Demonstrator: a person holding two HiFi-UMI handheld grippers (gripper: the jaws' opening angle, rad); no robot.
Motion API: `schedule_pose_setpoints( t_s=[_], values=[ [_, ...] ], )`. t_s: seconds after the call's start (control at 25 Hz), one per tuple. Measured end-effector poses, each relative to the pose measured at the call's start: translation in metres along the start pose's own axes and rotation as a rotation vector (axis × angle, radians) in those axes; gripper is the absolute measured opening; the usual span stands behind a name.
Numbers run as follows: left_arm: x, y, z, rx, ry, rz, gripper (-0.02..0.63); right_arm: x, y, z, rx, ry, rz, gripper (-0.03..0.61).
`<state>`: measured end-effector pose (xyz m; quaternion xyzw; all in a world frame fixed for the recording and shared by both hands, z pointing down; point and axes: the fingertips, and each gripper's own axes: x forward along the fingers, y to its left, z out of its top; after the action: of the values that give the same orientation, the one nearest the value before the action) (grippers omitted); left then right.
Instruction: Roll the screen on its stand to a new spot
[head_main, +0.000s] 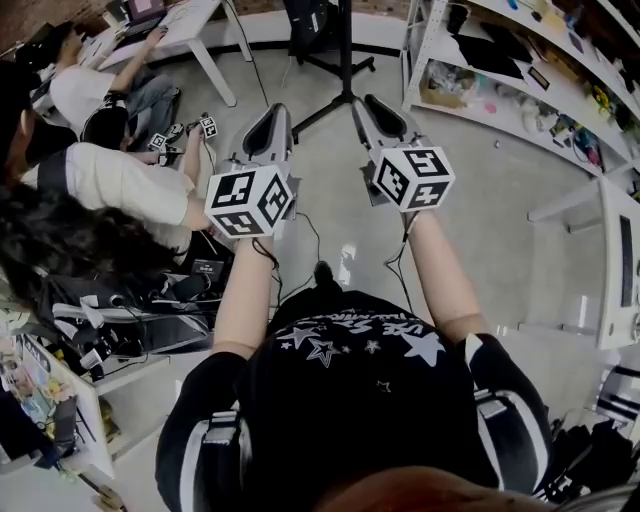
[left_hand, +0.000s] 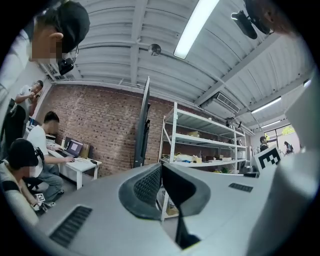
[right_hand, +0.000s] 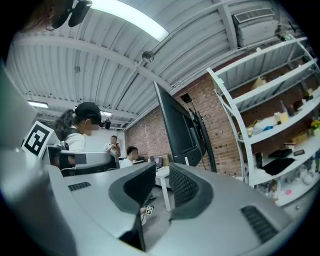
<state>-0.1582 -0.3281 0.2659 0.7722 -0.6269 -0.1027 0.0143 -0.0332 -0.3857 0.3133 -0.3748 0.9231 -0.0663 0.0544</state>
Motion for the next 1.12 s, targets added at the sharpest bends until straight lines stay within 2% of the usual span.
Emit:
schedule_pose_setpoints(
  t_s=[0.12, 0.2, 0.4, 0.56, 0.84, 1.04, 1.12],
  values=[
    [0.025, 0.025, 0.004, 0.000, -0.002, 0.002, 0.014, 0.045, -0.003, 0.009, -0.006, 0.002, 0.007, 0.090],
    [0.036, 0.049, 0.007, -0.004, -0.014, 0.008, 0.014, 0.077, 0.001, 0.012, -0.023, -0.002, 0.003, 0.134],
    [0.086, 0.106, 0.013, -0.019, -0.024, 0.015, 0.014, 0.165, -0.010, 0.017, -0.065, 0.011, -0.052, 0.207],
    [0.106, 0.133, 0.018, -0.035, -0.038, 0.030, 0.014, 0.208, -0.014, 0.017, -0.092, 0.019, -0.081, 0.243],
    [0.137, 0.168, 0.014, -0.034, -0.029, 0.078, 0.014, 0.268, -0.032, 0.014, -0.119, 0.044, -0.123, 0.261],
    [0.163, 0.198, 0.013, -0.035, -0.027, 0.111, 0.014, 0.311, -0.049, 0.034, -0.074, -0.007, -0.149, 0.281],
    [0.173, 0.205, 0.012, -0.026, -0.019, 0.109, 0.014, 0.326, -0.053, 0.041, -0.094, -0.017, -0.164, 0.304]
  ],
)
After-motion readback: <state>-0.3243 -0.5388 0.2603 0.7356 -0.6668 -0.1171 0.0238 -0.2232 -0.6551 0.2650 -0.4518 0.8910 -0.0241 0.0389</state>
